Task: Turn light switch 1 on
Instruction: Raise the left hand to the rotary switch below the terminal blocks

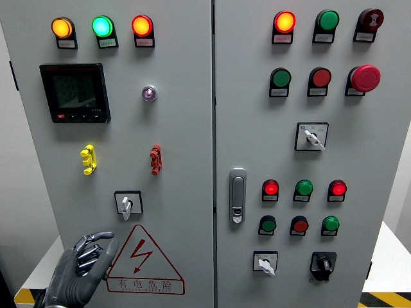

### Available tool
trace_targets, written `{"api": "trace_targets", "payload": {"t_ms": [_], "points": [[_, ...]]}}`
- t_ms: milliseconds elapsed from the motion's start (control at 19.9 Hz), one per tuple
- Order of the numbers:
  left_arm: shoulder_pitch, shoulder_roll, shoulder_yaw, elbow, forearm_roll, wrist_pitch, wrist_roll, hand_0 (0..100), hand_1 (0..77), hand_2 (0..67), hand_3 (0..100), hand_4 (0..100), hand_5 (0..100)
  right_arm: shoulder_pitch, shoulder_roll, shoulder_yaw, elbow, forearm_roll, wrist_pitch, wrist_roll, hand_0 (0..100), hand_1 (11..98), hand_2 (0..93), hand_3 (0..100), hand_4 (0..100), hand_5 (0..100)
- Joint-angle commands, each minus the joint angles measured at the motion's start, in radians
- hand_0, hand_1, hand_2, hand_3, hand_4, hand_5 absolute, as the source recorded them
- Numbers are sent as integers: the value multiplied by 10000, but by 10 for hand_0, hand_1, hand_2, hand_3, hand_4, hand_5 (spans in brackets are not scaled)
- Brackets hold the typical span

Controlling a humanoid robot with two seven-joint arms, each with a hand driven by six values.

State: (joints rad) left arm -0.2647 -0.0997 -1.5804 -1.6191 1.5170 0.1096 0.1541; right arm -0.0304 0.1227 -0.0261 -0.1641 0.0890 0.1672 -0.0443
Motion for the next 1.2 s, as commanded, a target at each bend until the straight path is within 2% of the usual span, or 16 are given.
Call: {"api": "trace_targets", "payload": {"t_ms": [0,201,502,652,752,903,1154], "points": [[-189,-16,50,-8,1,177,298,0,440,378,854,1000,818,-3,0,0,0,0,0,14,0,227,0,111,230,146],[-680,-62,81,8,1,192,773,0,440,387,861,1000,820,12,0,0,0,0,0,14,0,226,0,111,230,146],[-942,-77,66,23,-60,192,1204,0,431,397,865,1000,828,-3,0,0,0,0,0,-1,0,226,0,111,230,146],[-1232,-77,81,38,-45,223,1602,0,424,404,868,1000,828,-3,0,0,0,0,0,-1,0,226,0,111,230,146],[-1477,-77,81,84,-45,421,1756,0,427,407,870,1000,828,12,0,0,0,0,0,14,0,226,0,111,230,146],[-1586,-77,81,100,-29,468,2108,0,433,413,877,1000,827,12,0,0,0,0,0,-1,0,226,0,110,230,146],[-1647,-1,81,115,17,499,2262,0,442,422,880,1000,822,-3,0,0,0,0,0,-1,0,225,0,110,230,146]]}}
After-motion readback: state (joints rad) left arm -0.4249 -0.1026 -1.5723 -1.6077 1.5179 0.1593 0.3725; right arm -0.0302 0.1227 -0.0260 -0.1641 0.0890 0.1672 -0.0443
